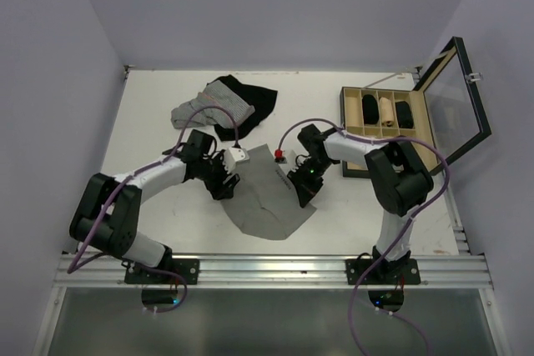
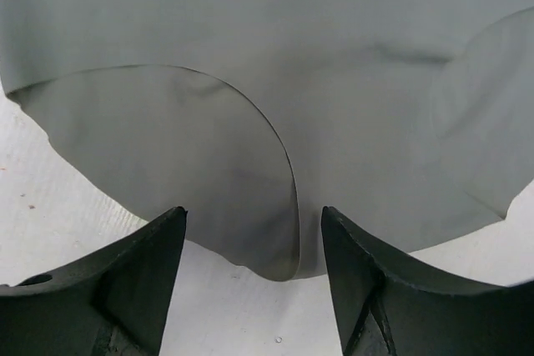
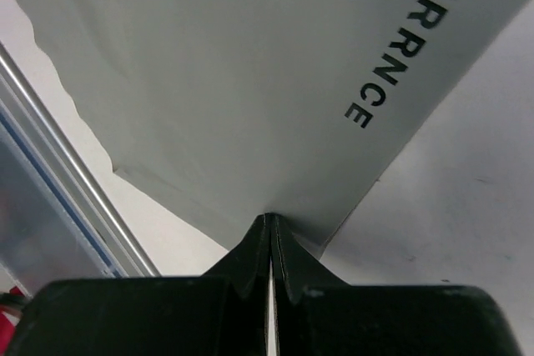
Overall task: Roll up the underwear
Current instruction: Fold the underwear
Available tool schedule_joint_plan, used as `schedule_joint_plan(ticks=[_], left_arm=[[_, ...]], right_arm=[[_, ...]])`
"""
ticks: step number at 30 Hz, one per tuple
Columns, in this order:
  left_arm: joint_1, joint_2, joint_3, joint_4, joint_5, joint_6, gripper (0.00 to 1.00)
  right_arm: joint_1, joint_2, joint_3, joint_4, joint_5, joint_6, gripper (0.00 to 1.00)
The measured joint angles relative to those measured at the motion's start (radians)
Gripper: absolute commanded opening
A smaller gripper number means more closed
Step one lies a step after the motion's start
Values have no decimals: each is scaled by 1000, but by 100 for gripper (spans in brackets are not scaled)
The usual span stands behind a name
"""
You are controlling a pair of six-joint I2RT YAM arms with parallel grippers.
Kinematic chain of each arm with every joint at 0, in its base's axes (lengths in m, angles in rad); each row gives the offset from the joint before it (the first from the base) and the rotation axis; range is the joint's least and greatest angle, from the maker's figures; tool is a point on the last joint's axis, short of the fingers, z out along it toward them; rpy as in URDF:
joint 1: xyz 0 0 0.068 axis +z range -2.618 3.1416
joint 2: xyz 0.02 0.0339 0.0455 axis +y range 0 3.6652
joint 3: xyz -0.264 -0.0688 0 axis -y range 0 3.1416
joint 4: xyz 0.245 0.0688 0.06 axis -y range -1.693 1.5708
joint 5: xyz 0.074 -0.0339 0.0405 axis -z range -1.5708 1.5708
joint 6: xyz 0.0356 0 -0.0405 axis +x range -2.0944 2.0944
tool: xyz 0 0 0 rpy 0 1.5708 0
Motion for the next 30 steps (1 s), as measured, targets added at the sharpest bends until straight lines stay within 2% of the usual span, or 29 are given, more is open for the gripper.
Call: schedule_joint_plan(ticks=[3, 9, 12, 16, 18, 19, 20, 24, 30], left_arm=[[-1, 56, 5, 14, -15, 0, 67], [-1, 185, 128, 73, -44, -20, 69], [1, 256, 208, 86, -47, -18, 75], [16, 284, 258, 75, -29, -7, 82], [43, 280, 274, 66, 0, 9, 85], [60, 276, 283, 60, 20, 16, 86], [79, 272, 294, 54, 39, 21, 87], [128, 271, 378, 26, 95, 43, 84], [127, 377, 562, 35, 192, 36, 78]], right_arm=[[31, 3, -12, -10, -25, -2, 0], [112, 29, -15, -18, -93, 2, 2], [158, 43, -13, -23, -136, 6, 7], [172, 29, 11, -40, -167, 3, 19], [146, -9, 39, -53, -178, 0, 26], [124, -33, 63, -61, -182, -2, 33], [100, -52, 87, -62, -186, -3, 34], [-31, -79, 274, -63, -193, -19, 33], [-124, 96, 551, -62, -141, -75, 32]])
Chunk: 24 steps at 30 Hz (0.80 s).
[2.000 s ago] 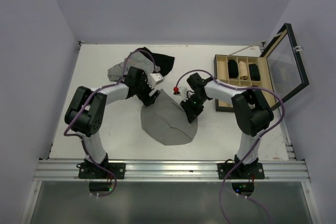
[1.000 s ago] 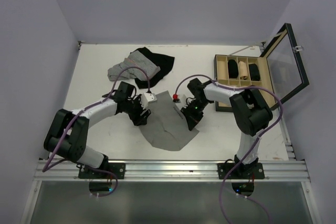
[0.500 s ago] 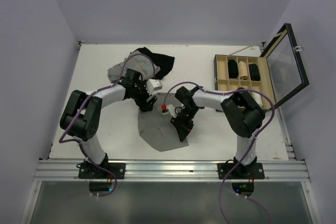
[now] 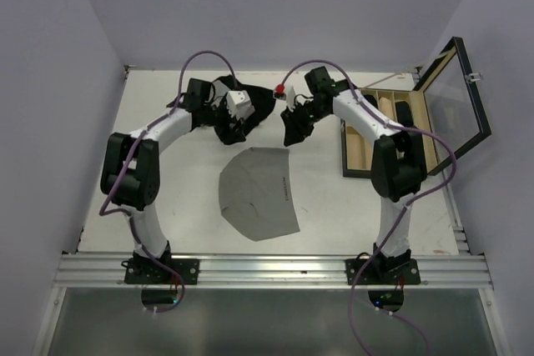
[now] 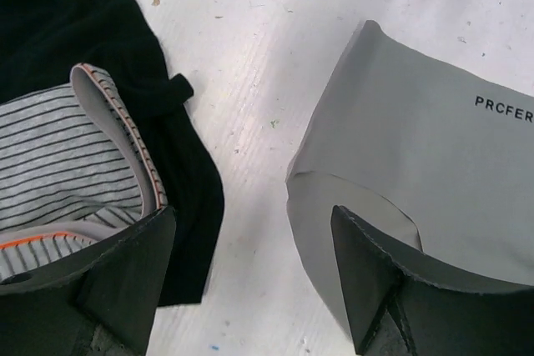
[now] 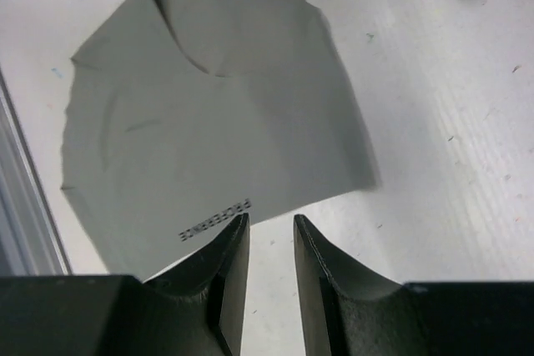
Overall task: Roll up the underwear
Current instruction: Fold the underwear
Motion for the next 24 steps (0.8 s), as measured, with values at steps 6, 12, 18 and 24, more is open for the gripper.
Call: schedule_joint_plan(ticks=[6, 12, 18, 24], left_arm=[[-4, 129, 36, 13, 41, -32, 79], [-20, 182, 45, 14, 54, -58, 79], [-25, 182, 45, 15, 38, -72, 79], [-24, 182, 28, 20, 15, -74, 79]], right_arm=[[-2, 210, 74, 21, 40, -41, 37], [-2, 281, 85, 62, 55, -53, 40], [-2, 283, 137, 95, 54, -58, 41], [-2, 317, 213, 96, 55, -90, 43]])
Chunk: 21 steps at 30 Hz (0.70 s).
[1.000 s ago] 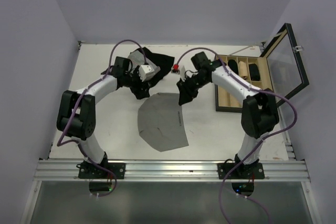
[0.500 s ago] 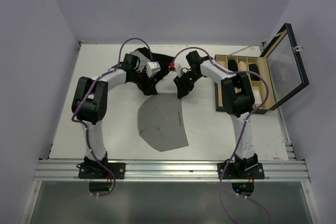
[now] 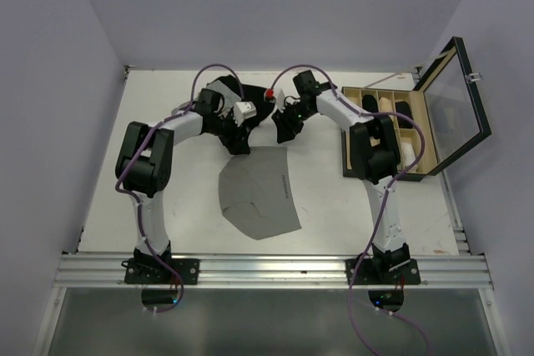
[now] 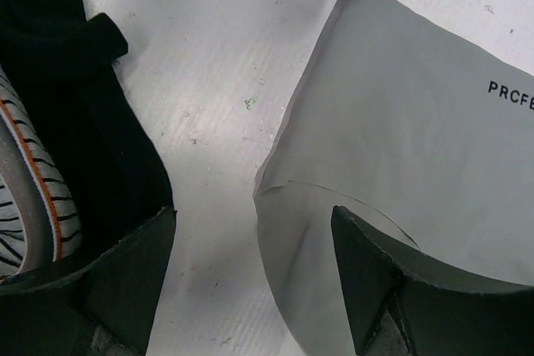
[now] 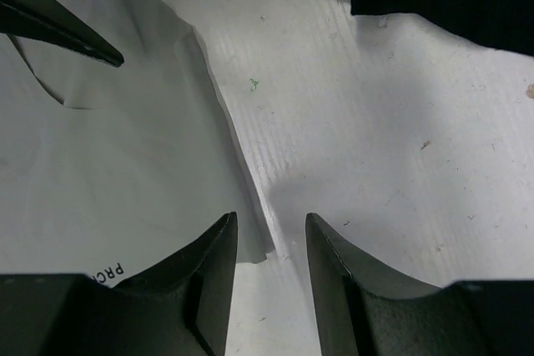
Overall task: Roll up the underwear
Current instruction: Fold the underwear
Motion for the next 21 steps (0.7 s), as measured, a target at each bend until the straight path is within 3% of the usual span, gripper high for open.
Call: schedule_joint_plan(ticks=[11, 15, 21], left_arm=[[0, 46, 43, 4, 16, -8, 74], [-3, 82, 97, -11, 23, -7, 68], [-7, 125, 166, -56, 34, 5, 61]], right_arm=[[0, 73, 53, -68, -6, -70, 40], [0, 106, 109, -113, -9, -91, 35], [0, 115, 126, -158, -11, -120, 36]])
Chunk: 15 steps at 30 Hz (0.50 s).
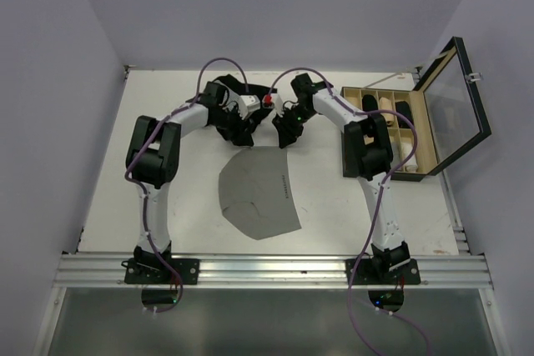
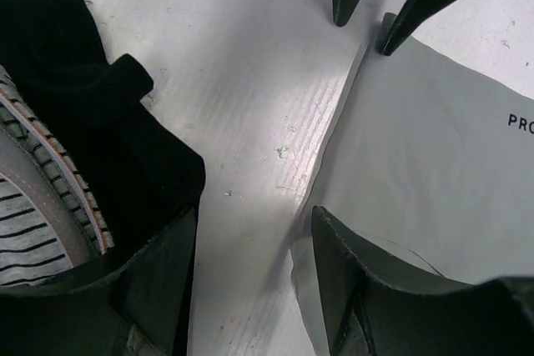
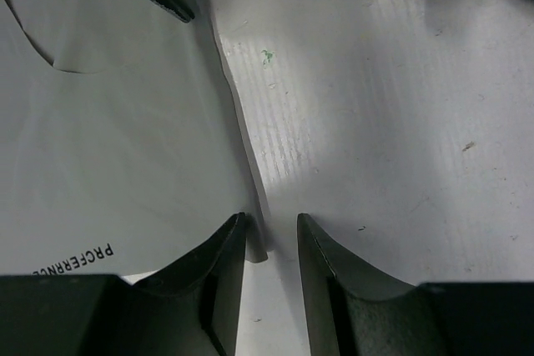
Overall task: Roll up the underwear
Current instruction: Fold the underwear
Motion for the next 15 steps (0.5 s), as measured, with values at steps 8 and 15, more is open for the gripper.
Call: schedule_joint_plan(ticks=[8, 15], left_arm=[[0, 0, 3, -55, 34, 68, 61], [0, -8, -9, -101, 70, 121, 54]], right_arm=[[0, 0, 0, -53, -26, -35, 36], [0, 8, 8, -70, -26, -37, 24]])
